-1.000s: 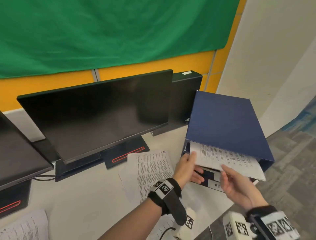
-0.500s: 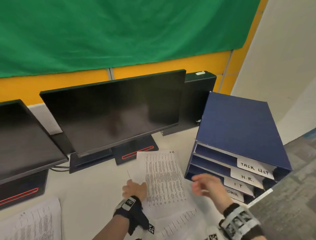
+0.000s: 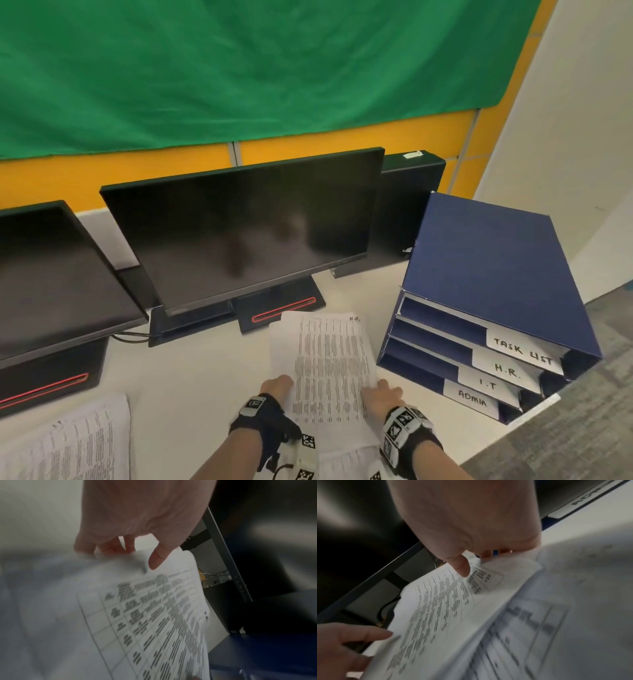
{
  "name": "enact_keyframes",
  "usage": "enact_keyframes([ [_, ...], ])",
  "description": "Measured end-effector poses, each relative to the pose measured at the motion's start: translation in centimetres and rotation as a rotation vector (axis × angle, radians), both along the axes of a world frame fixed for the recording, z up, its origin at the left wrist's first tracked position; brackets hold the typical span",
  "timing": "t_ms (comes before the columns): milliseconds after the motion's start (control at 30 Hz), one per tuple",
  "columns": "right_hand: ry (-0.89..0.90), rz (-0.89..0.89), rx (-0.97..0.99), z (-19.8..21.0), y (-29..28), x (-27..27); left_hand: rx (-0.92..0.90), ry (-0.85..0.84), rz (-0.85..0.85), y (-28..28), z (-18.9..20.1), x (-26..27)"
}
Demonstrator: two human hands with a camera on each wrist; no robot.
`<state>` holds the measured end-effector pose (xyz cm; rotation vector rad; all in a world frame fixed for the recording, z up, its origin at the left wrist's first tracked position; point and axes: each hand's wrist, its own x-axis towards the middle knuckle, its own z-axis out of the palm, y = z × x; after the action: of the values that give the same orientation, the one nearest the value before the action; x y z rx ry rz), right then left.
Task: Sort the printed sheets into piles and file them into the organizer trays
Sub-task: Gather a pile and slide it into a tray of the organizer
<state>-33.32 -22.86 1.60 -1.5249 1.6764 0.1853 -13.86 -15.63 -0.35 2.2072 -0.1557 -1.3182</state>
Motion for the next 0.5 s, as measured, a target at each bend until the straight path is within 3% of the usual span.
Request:
enact_keyframes([
  [100, -0.141, 0.069, 0.008, 0.4, 1.2, 1.1, -0.018, -0.039, -0.070, 0.7, 0.8, -0.4],
  [200, -0.330, 0.075, -0.019, 0.7, 2.2, 1.3, -0.118, -0.122, 0.004, 1.4, 1.2, -0.2],
  [333, -0.596, -0.041, -0.168, 2.8, 1.8, 1.5, -0.456, -0.280, 0.114, 2.3, 4.0, 0.1],
  [500, -0.959, -0.147, -0.179, 8.3, 0.1, 3.1, -0.879, -0.444, 0.118, 2.4, 10.8, -1.3],
])
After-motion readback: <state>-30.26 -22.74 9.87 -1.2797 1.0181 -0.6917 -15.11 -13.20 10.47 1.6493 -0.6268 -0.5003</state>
